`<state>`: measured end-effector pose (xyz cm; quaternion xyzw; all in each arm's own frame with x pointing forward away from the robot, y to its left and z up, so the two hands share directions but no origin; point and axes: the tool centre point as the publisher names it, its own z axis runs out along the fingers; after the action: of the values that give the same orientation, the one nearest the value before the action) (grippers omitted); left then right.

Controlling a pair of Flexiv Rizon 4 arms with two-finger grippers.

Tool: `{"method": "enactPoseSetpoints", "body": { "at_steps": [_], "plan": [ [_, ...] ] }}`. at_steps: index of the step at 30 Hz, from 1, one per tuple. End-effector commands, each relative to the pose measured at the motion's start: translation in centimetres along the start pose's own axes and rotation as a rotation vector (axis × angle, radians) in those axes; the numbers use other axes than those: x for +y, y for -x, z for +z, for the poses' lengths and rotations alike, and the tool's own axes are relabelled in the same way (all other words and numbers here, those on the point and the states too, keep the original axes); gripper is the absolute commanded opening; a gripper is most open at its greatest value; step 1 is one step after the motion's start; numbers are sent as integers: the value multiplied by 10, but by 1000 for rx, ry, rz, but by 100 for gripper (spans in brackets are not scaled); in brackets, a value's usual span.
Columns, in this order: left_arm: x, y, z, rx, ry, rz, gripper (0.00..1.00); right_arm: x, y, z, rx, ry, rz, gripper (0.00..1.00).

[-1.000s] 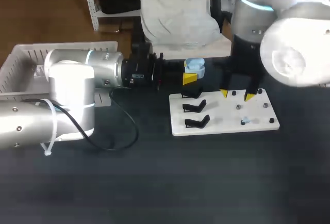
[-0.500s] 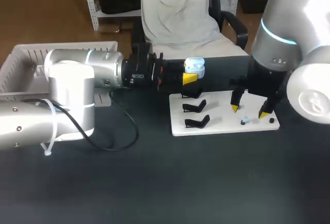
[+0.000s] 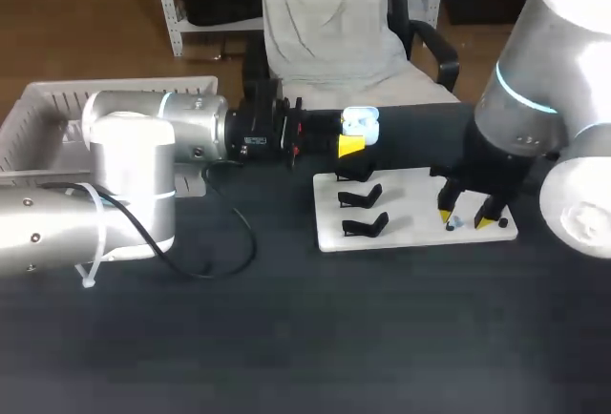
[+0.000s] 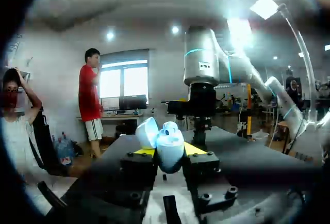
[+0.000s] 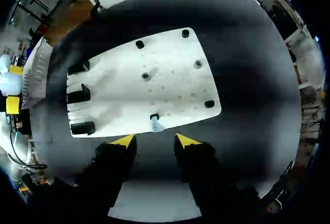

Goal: Pick up each earbud case from the left stands, insert the matching earbuds, close the lid, and place the case in the box.

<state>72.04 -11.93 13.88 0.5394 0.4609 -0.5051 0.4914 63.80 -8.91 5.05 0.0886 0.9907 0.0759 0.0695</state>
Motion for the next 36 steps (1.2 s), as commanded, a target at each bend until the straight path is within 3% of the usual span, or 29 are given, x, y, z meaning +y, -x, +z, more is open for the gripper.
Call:
{"method": "enactPoseSetpoints", "body": {
  "at_steps": [1,29,36],
  "plan": [
    [-1,0,0,-2,4,3,0,3,5,6,11,-6,-16,46],
    [-1,0,0,-2,4,3,0,-3,9,20,50,14,-99,39],
    [-1,0,0,-2,4,3,0,-2,11,21,47,23,-98,33]
  ]
}}
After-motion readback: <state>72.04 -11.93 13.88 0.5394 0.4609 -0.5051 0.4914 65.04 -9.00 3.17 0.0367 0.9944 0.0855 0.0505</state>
